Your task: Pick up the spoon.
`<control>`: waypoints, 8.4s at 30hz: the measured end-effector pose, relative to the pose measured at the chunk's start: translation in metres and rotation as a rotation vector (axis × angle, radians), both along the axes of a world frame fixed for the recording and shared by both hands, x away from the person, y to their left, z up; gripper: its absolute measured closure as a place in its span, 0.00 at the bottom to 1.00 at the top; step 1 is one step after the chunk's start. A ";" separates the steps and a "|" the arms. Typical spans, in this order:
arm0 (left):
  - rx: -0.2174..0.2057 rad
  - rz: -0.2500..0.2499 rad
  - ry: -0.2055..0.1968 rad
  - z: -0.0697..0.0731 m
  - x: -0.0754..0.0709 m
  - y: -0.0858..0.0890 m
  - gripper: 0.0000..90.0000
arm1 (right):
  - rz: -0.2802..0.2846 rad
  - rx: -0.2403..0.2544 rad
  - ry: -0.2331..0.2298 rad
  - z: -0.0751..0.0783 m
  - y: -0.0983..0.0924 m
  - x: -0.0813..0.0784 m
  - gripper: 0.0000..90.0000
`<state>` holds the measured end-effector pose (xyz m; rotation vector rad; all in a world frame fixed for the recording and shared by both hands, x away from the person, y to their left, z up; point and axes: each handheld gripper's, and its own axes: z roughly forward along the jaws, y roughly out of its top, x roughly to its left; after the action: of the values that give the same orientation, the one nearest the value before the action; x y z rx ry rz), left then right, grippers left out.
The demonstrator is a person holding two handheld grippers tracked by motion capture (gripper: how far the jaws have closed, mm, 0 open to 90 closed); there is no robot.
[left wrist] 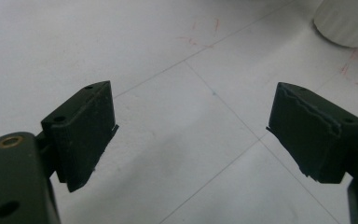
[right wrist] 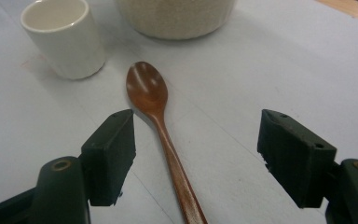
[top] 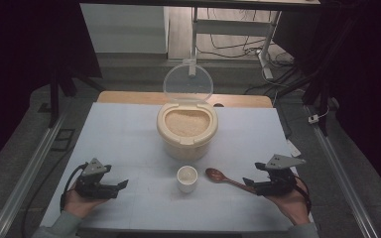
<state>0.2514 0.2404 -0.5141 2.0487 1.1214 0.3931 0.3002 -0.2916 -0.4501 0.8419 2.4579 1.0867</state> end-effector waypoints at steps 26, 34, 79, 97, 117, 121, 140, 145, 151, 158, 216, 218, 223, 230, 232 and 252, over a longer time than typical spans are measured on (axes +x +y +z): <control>0.022 -0.028 0.016 -0.004 0.001 -0.003 0.15 | 0.085 -0.364 0.281 -0.028 0.031 0.039 0.41; 0.024 -0.030 0.022 -0.006 0.001 -0.003 0.15 | 0.115 -0.396 0.318 -0.036 0.031 0.042 0.51; 0.037 -0.033 0.027 -0.008 0.001 -0.001 0.15 | 0.219 -0.423 0.233 -0.026 0.033 0.037 0.87; 0.038 -0.030 0.033 -0.009 0.002 0.000 0.15 | 0.305 -0.238 0.109 0.021 0.034 0.017 0.87; 0.020 -0.037 0.030 -0.007 0.003 0.000 0.15 | 0.435 -0.226 0.061 0.046 0.090 0.017 0.87; 0.019 -0.042 0.028 -0.007 0.003 -0.001 0.15 | 0.470 -0.220 0.055 0.046 0.106 0.017 0.87; -0.029 -0.116 -0.050 0.028 -0.009 -0.017 0.17 | 0.559 -0.289 0.046 0.033 0.146 0.012 0.87; -0.030 -0.159 -0.078 0.044 -0.010 -0.028 0.18 | 0.557 -0.296 0.040 0.033 0.148 0.011 0.87; -0.031 -0.222 -0.094 0.061 -0.007 -0.045 0.19 | 0.561 -0.297 0.029 0.033 0.149 0.010 0.87; -0.005 -0.299 -0.107 0.079 0.001 -0.071 0.20 | 0.561 -0.302 0.023 0.033 0.152 0.009 0.87; 0.330 -0.732 0.047 0.073 0.030 -0.182 0.86 | 0.699 -0.449 -0.116 0.028 0.177 -0.017 0.86; 0.323 -0.726 0.034 0.073 0.029 -0.182 0.86 | 0.681 -0.453 -0.110 0.030 0.175 -0.017 0.85; 0.310 -0.689 -0.005 0.073 0.029 -0.182 0.87 | 0.632 -0.353 -0.104 0.034 0.168 -0.012 0.74; 0.292 -0.642 -0.055 0.075 0.030 -0.178 0.87 | 0.425 -0.043 -0.137 0.052 0.134 0.001 0.55; 0.285 -0.626 -0.070 0.075 0.030 -0.176 0.87 | 0.351 0.052 -0.137 0.054 0.124 0.005 0.51; 0.191 -0.502 -0.188 0.083 0.028 -0.161 0.87 | 0.045 0.308 -0.048 0.028 0.097 0.000 0.34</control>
<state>0.2797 0.0796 -0.4307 2.3118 0.4451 0.4361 0.2999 -0.1946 -0.4223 0.8373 2.3143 1.5105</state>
